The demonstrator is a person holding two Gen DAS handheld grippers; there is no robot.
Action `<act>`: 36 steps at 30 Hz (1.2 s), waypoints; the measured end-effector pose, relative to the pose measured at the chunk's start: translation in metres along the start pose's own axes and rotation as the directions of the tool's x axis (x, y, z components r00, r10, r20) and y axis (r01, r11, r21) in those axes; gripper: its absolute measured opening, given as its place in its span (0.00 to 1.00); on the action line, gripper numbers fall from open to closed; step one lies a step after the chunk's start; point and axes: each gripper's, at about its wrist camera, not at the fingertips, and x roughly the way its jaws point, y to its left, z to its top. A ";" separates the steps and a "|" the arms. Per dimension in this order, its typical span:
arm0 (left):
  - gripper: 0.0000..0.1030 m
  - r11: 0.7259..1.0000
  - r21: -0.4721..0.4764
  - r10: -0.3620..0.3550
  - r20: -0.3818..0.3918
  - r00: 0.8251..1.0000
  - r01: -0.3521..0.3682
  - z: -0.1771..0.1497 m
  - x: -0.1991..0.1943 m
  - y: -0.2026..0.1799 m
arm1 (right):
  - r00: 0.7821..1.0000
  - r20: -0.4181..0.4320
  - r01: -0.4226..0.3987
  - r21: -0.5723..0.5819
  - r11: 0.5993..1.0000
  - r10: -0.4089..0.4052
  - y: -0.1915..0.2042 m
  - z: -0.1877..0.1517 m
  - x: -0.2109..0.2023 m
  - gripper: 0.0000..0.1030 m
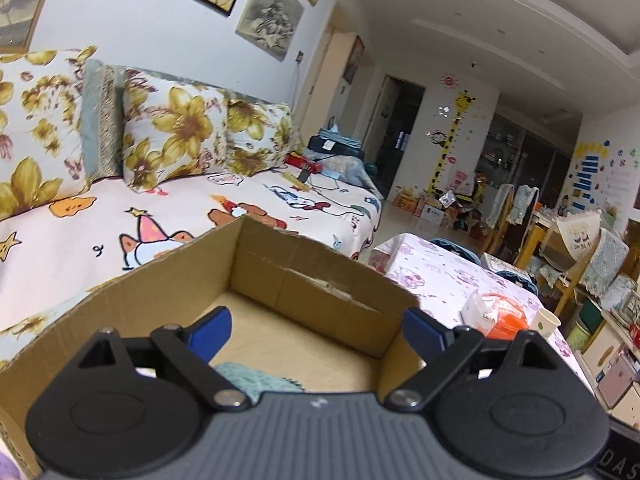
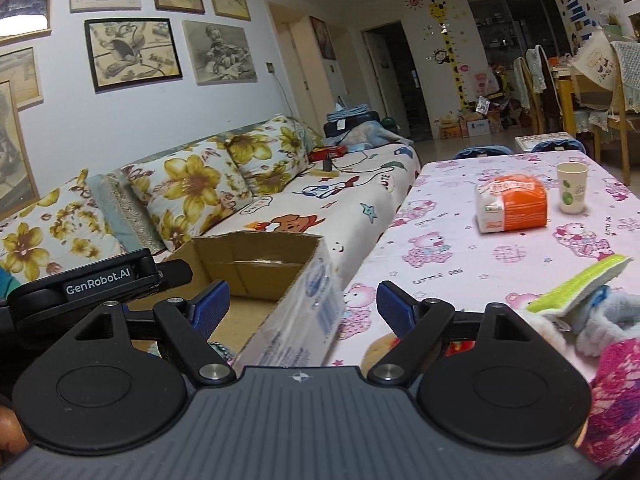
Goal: Organize soft objects
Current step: 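Move both open tools back over the remaining toys on the table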
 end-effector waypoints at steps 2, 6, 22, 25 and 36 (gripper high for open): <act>0.90 1.000 0.008 -0.010 -0.005 1.000 0.010 -0.001 0.001 -0.004 | 1.000 0.004 0.012 0.001 1.000 -0.012 0.000 -0.001 -0.001 0.98; 0.91 0.999 0.031 -0.016 -0.007 1.000 0.016 -0.003 0.002 -0.010 | 0.999 0.001 0.034 0.005 0.999 -0.034 -0.001 -0.003 -0.001 0.98; 0.99 0.985 0.169 -0.024 0.022 0.999 0.019 -0.014 0.000 -0.047 | 0.992 -0.014 0.128 0.050 0.991 -0.127 -0.012 -0.005 -0.007 1.00; 0.99 0.978 0.207 -0.017 0.037 0.999 0.009 -0.016 -0.001 -0.055 | 0.988 -0.016 0.153 0.059 0.986 -0.152 -0.016 -0.006 -0.008 1.00; 0.99 0.956 0.290 -0.047 0.042 0.998 0.033 -0.027 -0.003 -0.083 | 0.976 -0.021 0.217 0.094 0.972 -0.216 -0.025 -0.011 -0.013 1.00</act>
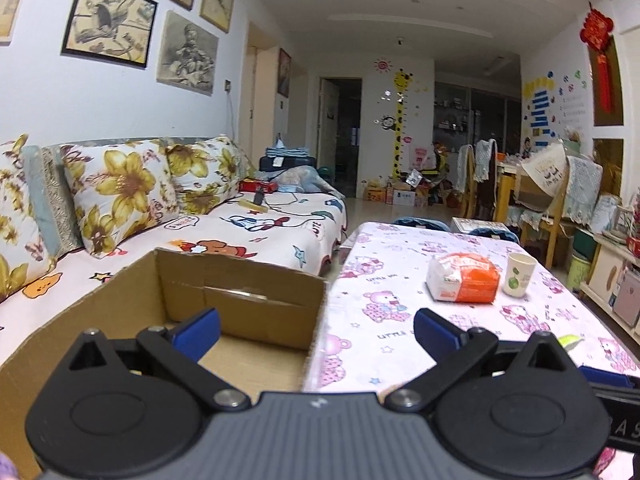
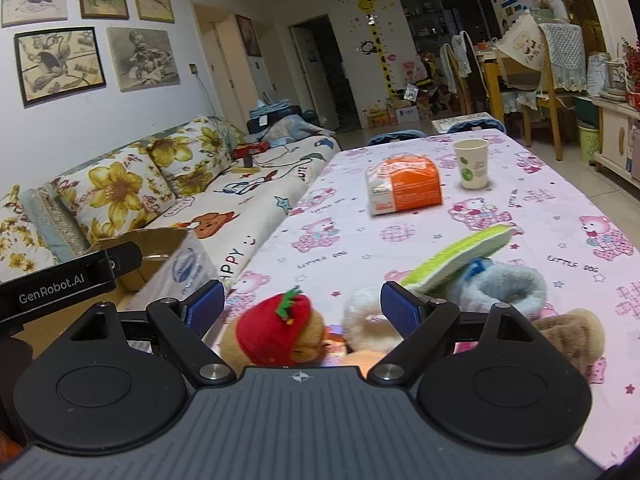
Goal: Organize soft objects
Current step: 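Move both open tools back over the remaining toys on the table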
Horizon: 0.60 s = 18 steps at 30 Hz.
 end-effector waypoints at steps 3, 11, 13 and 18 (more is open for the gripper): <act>0.99 1.000 0.014 -0.012 -0.003 1.000 0.012 -0.001 0.001 -0.008 | 1.000 0.001 0.019 0.004 1.000 -0.019 -0.003 -0.002 -0.001 1.00; 0.99 0.998 0.045 -0.037 -0.021 0.999 0.038 -0.006 0.002 -0.029 | 0.998 0.001 0.058 0.022 0.998 -0.058 -0.011 -0.002 -0.002 1.00; 0.99 0.998 0.051 -0.042 -0.026 0.999 0.043 -0.007 0.002 -0.033 | 0.997 0.006 0.070 0.023 0.997 -0.070 -0.011 -0.002 -0.002 1.00; 0.99 0.997 0.063 -0.051 -0.036 0.998 0.053 -0.011 0.003 -0.043 | 0.996 0.013 0.089 0.032 0.995 -0.090 -0.015 -0.002 -0.003 1.00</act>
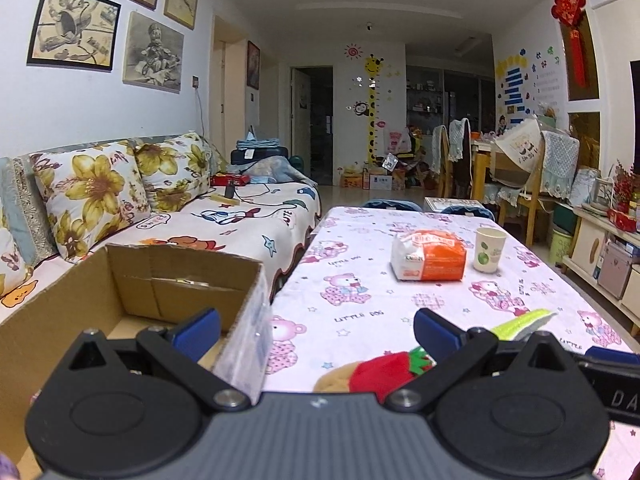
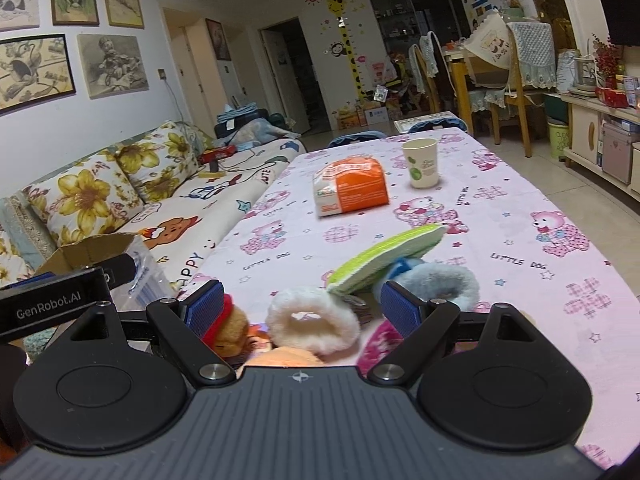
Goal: Organize soft objects
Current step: 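Move both open tools back over the remaining toys on the table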
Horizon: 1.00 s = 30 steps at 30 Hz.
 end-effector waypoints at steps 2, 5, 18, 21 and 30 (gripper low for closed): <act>0.99 1.000 0.008 -0.006 -0.006 1.000 0.006 -0.001 0.001 -0.005 | 1.000 0.003 0.009 0.000 1.000 -0.009 -0.003 -0.001 0.000 1.00; 0.99 1.000 0.020 -0.011 -0.008 1.000 0.011 -0.002 0.001 -0.011 | 1.000 0.003 0.024 0.001 1.000 -0.024 -0.007 -0.001 0.001 1.00; 0.99 0.996 0.076 -0.054 -0.022 0.998 0.055 -0.009 0.002 -0.035 | 0.995 0.022 0.095 0.037 0.995 -0.096 -0.028 -0.004 -0.011 1.00; 0.99 0.993 0.094 -0.068 -0.028 0.997 0.070 -0.011 0.002 -0.042 | 0.993 0.025 0.113 0.056 0.992 -0.114 -0.037 -0.004 -0.014 1.00; 0.99 0.980 0.130 -0.146 -0.067 0.987 0.153 -0.021 -0.001 -0.061 | 0.985 0.017 0.168 0.099 0.981 -0.171 -0.054 -0.006 -0.023 1.00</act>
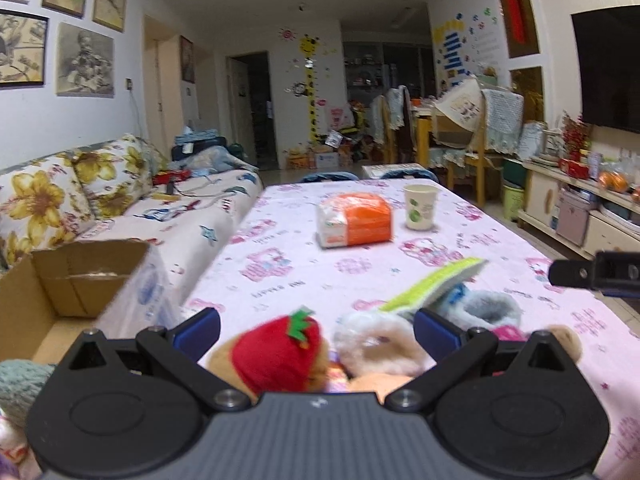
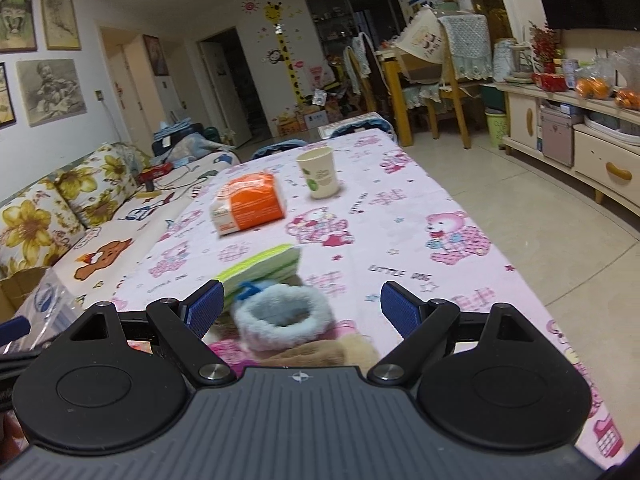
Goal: Organize soft objects
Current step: 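Move both open tools back over the remaining toys on the table, then grasp the pink-purple knit mitten with left tool while right tool grasps brown plush toy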
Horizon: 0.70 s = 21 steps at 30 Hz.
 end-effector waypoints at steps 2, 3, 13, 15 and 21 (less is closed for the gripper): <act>0.99 0.999 0.014 -0.033 -0.006 0.999 0.033 -0.003 0.000 -0.006 | 1.000 -0.017 0.024 0.012 1.000 -0.023 -0.006 -0.001 0.000 1.00; 0.99 0.999 0.023 -0.047 -0.007 0.999 0.047 -0.004 -0.001 -0.009 | 0.999 -0.030 0.035 0.018 0.999 -0.035 -0.008 -0.002 0.001 1.00; 0.99 0.956 0.148 -0.252 -0.026 0.967 0.253 -0.016 -0.007 -0.054 | 0.983 -0.182 -0.011 0.052 0.999 0.020 -0.017 -0.014 0.012 1.00; 0.99 0.940 0.182 -0.287 -0.036 0.957 0.288 -0.019 -0.005 -0.062 | 0.978 -0.201 -0.038 0.040 0.998 0.045 -0.016 -0.013 0.013 1.00; 0.99 0.908 0.262 -0.316 -0.082 0.945 0.326 -0.028 0.005 -0.082 | 0.966 -0.247 -0.078 0.027 0.997 0.082 -0.019 -0.011 0.018 1.00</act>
